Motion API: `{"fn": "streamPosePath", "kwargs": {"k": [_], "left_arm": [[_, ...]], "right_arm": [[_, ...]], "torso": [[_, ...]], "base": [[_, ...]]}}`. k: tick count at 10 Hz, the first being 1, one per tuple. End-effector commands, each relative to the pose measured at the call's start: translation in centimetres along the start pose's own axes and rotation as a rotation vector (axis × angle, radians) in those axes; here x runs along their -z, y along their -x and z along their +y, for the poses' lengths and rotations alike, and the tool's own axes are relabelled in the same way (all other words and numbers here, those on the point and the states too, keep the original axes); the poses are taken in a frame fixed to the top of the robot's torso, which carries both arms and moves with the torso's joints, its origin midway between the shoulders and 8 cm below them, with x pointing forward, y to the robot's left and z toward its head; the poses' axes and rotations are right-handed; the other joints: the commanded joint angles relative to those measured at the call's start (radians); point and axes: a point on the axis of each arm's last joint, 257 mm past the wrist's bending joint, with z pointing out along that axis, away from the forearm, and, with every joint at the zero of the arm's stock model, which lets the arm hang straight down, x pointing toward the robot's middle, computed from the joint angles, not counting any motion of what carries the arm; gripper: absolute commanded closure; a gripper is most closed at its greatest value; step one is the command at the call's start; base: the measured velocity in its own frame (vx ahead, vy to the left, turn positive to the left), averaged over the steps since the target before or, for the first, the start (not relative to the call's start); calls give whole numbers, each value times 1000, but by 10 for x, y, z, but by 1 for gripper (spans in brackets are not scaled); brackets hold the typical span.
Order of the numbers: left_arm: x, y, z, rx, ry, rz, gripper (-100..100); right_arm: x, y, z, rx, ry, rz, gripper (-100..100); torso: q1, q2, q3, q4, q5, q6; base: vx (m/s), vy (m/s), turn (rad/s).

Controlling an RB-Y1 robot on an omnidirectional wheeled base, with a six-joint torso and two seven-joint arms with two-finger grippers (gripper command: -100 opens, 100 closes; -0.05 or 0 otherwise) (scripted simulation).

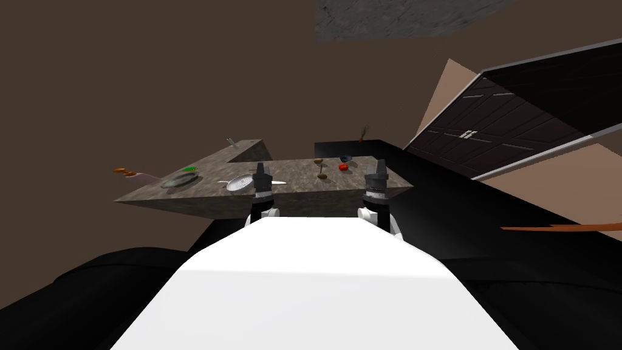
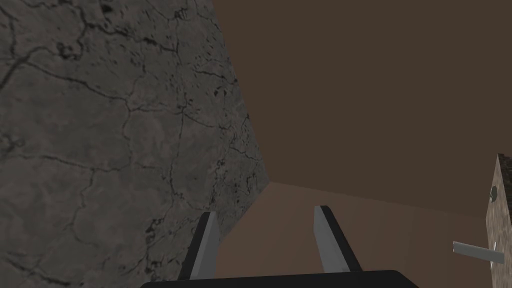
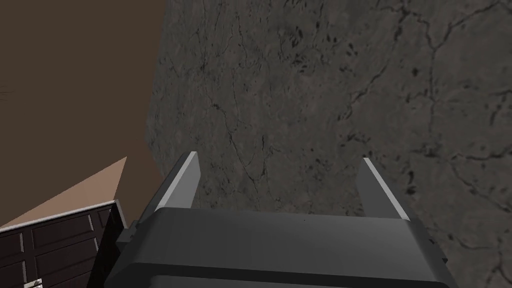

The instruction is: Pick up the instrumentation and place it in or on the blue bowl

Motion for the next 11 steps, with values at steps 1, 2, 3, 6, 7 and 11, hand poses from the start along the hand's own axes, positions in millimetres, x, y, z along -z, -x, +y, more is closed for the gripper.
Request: {"fn": "streamPosePath", "kwargs": {"k": [1, 2, 3, 6, 7, 11], "left_arm": [[0, 0, 0, 0, 0, 0, 0], [0, 0, 0, 0, 0, 0, 0], [0, 0, 0, 0, 0, 0, 0], [0, 0, 0, 0, 0, 0, 0], [0, 0, 0, 0, 0, 0, 0], [0, 0, 0, 0, 0, 0, 0]], "right_arm": [[-1, 2, -9, 78, -14, 21, -100], [-2, 4, -16, 129, -24, 32, -100], [-3, 7, -23, 182, -36, 41, -100], [-6, 18, -49, 355, -79, 61, -100], [-6, 23, -59, 414, -96, 67, -100], [-8, 39, -91, 604, -155, 83, -100]], "torso": [[0, 0, 0, 0, 0, 0], [0, 1, 0, 0, 0, 0], [1, 1, 1, 0, 0, 0], [2, 2, 1, 0, 0, 0], [2, 2, 1, 0, 0, 0], [2, 1, 1, 0, 0, 0]], "base": [[-81, 48, 0], [-89, 64, 1], [-84, 71, -4], [-94, 69, -3], [-102, 80, -2], [-84, 76, -1]]}}
